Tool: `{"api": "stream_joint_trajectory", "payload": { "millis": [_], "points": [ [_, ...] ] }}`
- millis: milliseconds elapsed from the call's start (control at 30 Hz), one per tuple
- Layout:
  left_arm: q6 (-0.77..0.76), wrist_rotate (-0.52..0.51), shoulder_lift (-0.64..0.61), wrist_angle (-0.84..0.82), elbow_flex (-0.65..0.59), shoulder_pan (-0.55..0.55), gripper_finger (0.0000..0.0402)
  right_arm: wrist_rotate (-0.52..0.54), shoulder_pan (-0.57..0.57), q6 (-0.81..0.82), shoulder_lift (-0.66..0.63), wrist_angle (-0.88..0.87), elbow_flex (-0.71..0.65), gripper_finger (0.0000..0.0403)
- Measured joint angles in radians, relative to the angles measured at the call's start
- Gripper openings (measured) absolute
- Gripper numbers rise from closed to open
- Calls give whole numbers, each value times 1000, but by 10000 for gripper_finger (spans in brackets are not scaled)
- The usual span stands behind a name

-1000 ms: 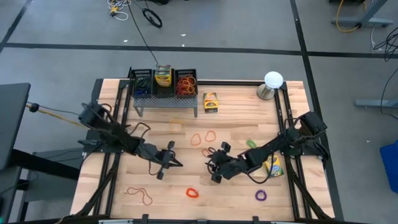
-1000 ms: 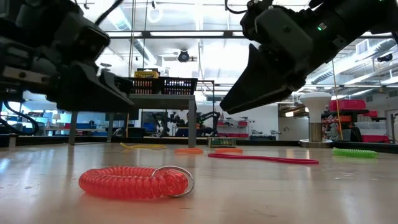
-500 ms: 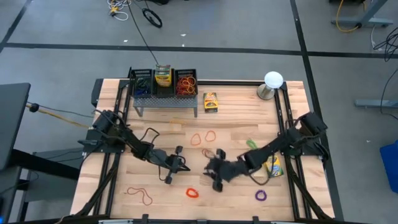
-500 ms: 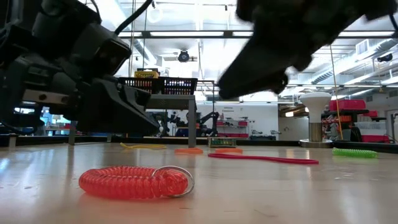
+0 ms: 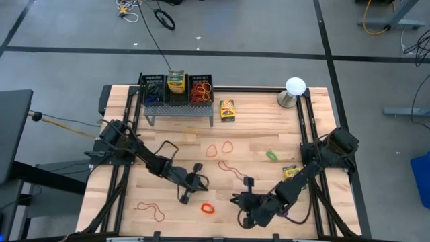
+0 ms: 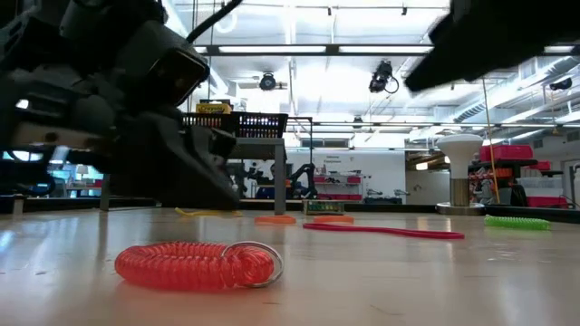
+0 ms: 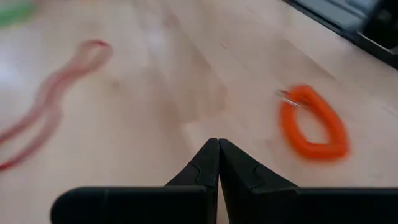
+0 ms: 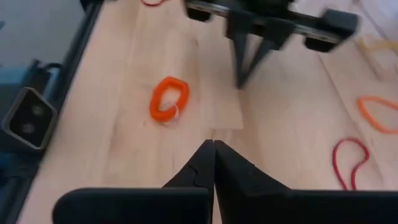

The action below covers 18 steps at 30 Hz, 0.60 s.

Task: Pick & Place Office Desk Supplies
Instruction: Put the orange spiral keychain into the left black bin

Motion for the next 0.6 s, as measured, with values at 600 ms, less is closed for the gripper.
{"api": "stream_joint_trajectory", "payload": {
  "millis": [600],
  "points": [
    [-67, -69, 0, -277, 120, -73, 100, -264, -151, 46, 230, 211, 92, 126]
  ]
}}
